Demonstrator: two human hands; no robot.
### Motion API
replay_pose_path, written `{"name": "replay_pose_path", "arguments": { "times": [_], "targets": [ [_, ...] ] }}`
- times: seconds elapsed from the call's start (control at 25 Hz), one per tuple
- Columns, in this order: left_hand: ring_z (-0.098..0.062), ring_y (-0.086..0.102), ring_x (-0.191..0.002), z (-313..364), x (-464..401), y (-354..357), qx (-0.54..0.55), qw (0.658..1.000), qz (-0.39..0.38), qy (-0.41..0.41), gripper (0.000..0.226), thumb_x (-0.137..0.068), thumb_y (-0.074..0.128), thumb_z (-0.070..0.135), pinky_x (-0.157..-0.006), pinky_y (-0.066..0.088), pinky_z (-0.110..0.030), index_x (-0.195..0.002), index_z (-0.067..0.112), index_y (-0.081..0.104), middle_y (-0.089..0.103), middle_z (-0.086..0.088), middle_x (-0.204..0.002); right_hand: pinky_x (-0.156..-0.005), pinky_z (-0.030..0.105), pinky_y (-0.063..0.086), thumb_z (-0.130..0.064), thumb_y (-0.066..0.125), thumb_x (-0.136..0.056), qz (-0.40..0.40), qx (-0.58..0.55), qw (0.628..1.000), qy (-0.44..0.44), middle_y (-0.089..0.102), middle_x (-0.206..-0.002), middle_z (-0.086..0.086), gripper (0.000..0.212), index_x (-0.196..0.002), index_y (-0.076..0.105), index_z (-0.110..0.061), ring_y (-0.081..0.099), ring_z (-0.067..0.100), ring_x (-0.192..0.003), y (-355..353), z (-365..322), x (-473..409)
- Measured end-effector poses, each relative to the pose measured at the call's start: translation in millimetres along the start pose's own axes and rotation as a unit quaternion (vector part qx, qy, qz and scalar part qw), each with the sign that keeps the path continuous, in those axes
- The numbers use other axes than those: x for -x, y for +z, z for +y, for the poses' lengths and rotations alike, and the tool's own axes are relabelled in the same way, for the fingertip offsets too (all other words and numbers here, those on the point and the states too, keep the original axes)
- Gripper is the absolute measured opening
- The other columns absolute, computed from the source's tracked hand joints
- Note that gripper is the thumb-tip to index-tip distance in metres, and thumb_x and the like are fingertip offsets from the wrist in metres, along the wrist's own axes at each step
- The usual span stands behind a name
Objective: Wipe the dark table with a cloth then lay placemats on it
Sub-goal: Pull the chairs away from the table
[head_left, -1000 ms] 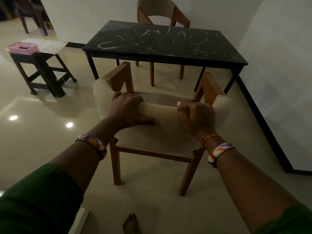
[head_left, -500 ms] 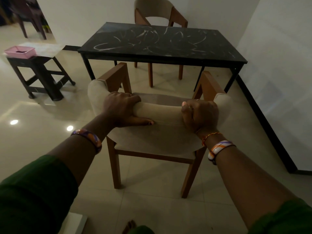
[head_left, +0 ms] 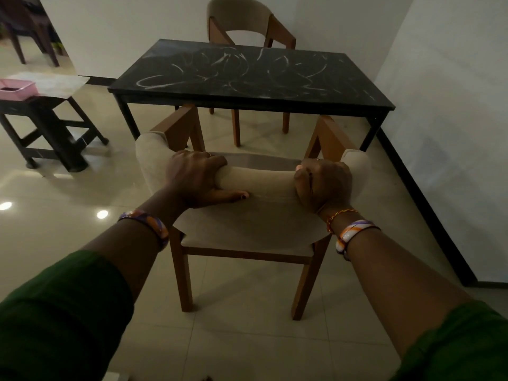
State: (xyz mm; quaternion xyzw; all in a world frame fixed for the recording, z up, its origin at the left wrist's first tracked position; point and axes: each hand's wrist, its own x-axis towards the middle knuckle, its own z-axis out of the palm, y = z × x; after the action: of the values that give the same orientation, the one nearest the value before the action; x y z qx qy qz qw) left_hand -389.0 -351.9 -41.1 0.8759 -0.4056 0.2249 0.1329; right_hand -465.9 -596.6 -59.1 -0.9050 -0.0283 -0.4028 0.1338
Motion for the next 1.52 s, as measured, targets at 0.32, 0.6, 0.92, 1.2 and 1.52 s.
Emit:
{"name": "replay_pose_path", "arguments": {
  "times": [0.32,0.6,0.92,1.2,1.52],
  "targets": [
    [-0.018,0.061,-0.057,-9,-22,15,0.016,0.999,0.028,-0.003,0.089,-0.071,0.018,0.087,-0.058,0.035,-0.024,-0.087,0.014,0.067,0.067,-0.006,-0.068,-0.049,0.03,0.043,-0.035,0.032,-0.087,0.006,0.009,1.0,-0.011,0.056,-0.05,0.009,0.048,-0.062,0.061,-0.007,0.05,0.026,-0.043,15,19,-18],
    [-0.021,0.062,-0.06,-10,-28,19,0.026,0.999,0.028,-0.011,0.088,-0.074,0.016,0.084,-0.06,0.036,-0.027,-0.088,0.013,0.066,0.066,-0.008,-0.069,-0.049,0.034,0.045,-0.036,0.031,-0.089,0.009,-0.009,1.0,-0.018,0.055,-0.052,0.009,0.049,-0.063,0.061,-0.007,0.049,0.025,-0.044,23,30,-22],
    [-0.019,0.056,-0.062,-11,-29,20,0.034,0.999,0.012,-0.035,0.087,-0.079,0.006,0.078,-0.066,0.032,-0.028,-0.091,0.016,0.066,0.062,-0.005,-0.071,-0.051,0.025,0.039,-0.032,0.035,-0.086,0.053,0.006,0.998,-0.023,0.058,-0.051,0.008,0.045,-0.061,0.064,-0.008,0.051,0.024,-0.044,21,24,-20],
    [-0.02,0.054,-0.068,-3,-35,9,0.056,0.993,-0.052,-0.087,0.068,-0.079,0.013,0.068,-0.066,0.031,-0.028,-0.085,0.02,0.061,0.057,-0.003,-0.071,-0.048,0.031,0.047,-0.032,0.037,-0.086,0.049,0.017,0.999,-0.013,0.058,-0.051,0.008,0.044,-0.061,0.064,-0.008,0.052,0.024,-0.044,19,22,-19],
    [-0.016,0.05,-0.086,2,-52,3,0.117,0.946,-0.176,-0.244,0.035,-0.098,0.033,0.04,-0.072,0.033,-0.028,-0.112,0.023,0.06,0.062,-0.006,-0.101,-0.051,0.034,0.048,-0.03,0.035,-0.085,0.021,0.014,1.0,0.014,0.059,-0.053,0.01,0.044,-0.063,0.064,-0.006,0.054,0.027,-0.046,10,14,-19]
  ]
}}
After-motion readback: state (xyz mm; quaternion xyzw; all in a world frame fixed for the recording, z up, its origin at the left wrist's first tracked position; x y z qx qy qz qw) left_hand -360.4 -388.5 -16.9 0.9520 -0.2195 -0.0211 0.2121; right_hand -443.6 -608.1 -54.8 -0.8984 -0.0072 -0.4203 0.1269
